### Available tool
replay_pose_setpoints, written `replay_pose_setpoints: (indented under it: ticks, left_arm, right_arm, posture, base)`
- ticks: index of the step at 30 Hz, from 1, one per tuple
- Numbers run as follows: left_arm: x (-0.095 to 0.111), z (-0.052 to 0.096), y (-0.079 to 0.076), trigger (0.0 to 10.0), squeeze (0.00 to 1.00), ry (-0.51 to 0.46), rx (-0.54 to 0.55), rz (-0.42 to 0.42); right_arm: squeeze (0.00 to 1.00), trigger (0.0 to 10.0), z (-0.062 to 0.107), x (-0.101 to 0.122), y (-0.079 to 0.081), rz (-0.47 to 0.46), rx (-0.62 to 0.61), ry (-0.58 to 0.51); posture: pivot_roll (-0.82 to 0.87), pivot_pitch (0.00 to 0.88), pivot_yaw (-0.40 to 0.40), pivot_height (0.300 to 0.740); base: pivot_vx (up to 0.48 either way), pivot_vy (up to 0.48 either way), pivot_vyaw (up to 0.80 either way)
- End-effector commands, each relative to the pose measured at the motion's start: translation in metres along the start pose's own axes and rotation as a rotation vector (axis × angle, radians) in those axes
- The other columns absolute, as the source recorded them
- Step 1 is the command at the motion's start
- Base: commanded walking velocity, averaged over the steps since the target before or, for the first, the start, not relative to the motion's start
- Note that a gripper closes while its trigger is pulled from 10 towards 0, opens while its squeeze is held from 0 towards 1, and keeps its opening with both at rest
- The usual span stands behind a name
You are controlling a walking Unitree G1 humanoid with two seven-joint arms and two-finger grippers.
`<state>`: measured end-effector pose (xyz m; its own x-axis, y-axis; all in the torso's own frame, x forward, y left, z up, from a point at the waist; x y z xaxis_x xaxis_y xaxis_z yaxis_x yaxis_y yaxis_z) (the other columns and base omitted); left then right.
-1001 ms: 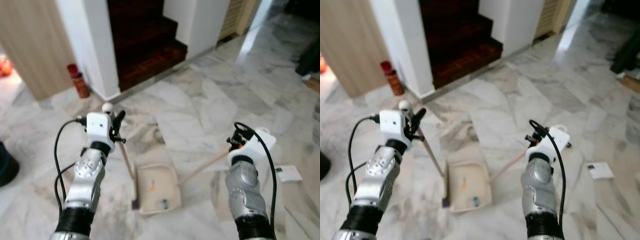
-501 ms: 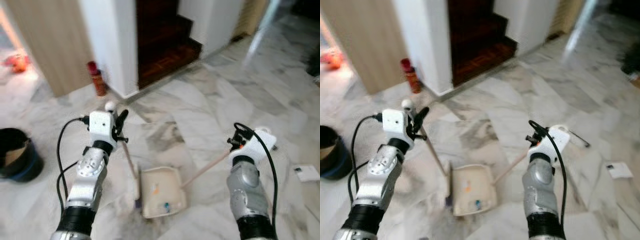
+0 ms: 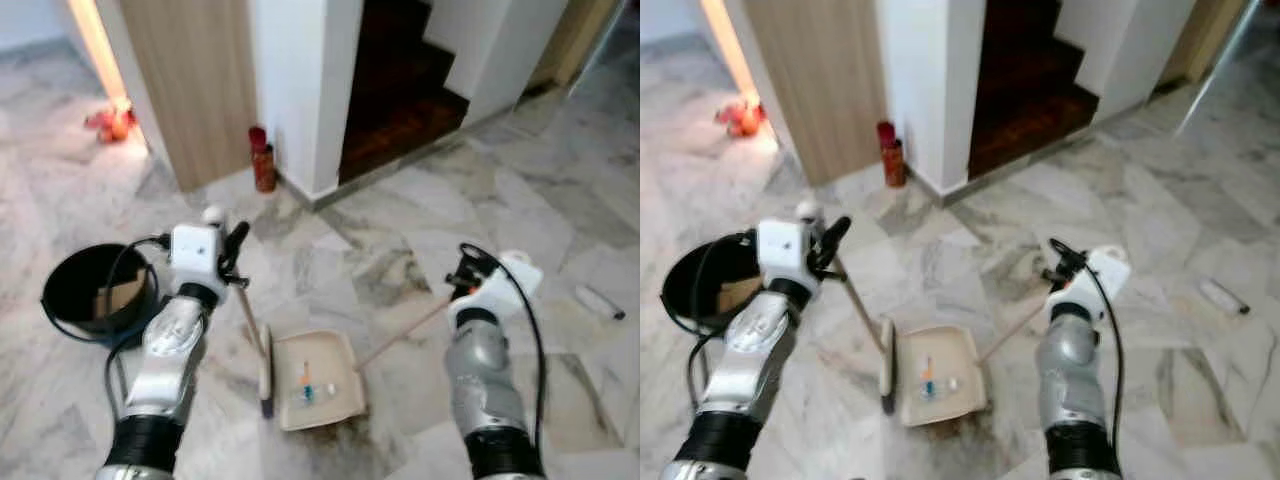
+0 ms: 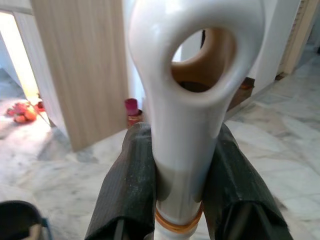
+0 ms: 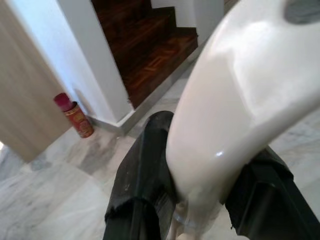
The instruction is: Sweep floor
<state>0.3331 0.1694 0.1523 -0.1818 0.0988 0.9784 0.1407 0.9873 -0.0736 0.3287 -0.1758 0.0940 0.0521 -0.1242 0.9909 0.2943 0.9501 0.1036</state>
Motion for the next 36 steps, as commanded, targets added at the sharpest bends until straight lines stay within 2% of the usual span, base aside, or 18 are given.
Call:
replay_pose_setpoints:
  ticks: [1, 8, 21, 36]
  left_arm:
    - [0.0085, -0.003, -0.005, 10.0, 0.0, -0.038, -0.019, -0.015]
    - [0.0086, -0.0029, -0.0055, 10.0, 0.0, -0.038, -0.02, -0.015]
    - [0.0091, -0.0034, -0.0052, 10.0, 0.0, -0.04, -0.022, -0.017]
    - [0.0105, -0.0022, -0.0057, 10.0, 0.0, -0.047, -0.029, -0.023]
  right_arm:
    - [0.0, 10.0, -0.002, 0.0104, 0.0006, -0.029, 0.008, -0.044]
    - [0.0, 10.0, -0.0017, 0.0096, 0.0011, -0.038, 0.012, -0.04]
    - [0.0, 10.0, -0.0016, 0.0081, 0.0019, -0.053, 0.014, -0.029]
    - [0.0, 10.0, -0.0017, 0.0071, 0.0016, -0.052, 0.019, -0.023]
  posture:
    - [-0.05, 0.079, -0.034, 0.74]
    - [-0.05, 0.085, -0.033, 0.74]
    - [-0.04, 0.094, -0.031, 0.74]
    - [-0.04, 0.097, -0.03, 0.74]
  base:
    - [0.0, 0.454, 0.8]
    - [0.0, 0.455, 0.78]
    - [0.0, 0.45, 0.0]
    - [0.0, 0.0, 0.0]
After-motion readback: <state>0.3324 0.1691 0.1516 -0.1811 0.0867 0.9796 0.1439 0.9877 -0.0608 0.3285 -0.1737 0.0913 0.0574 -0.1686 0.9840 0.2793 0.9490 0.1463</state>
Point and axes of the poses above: a point about 5 cm out from each wrist's last joint towards the gripper, its own z axis pointing back from the gripper into the wrist, its own x axis along the axis of the wrist's last joint, y = z × x, the point moved 1 cm from there along -z, pointing out of the wrist towards the gripper, and after that the axes turned 9 degrees about z, right-handed, at the moved point
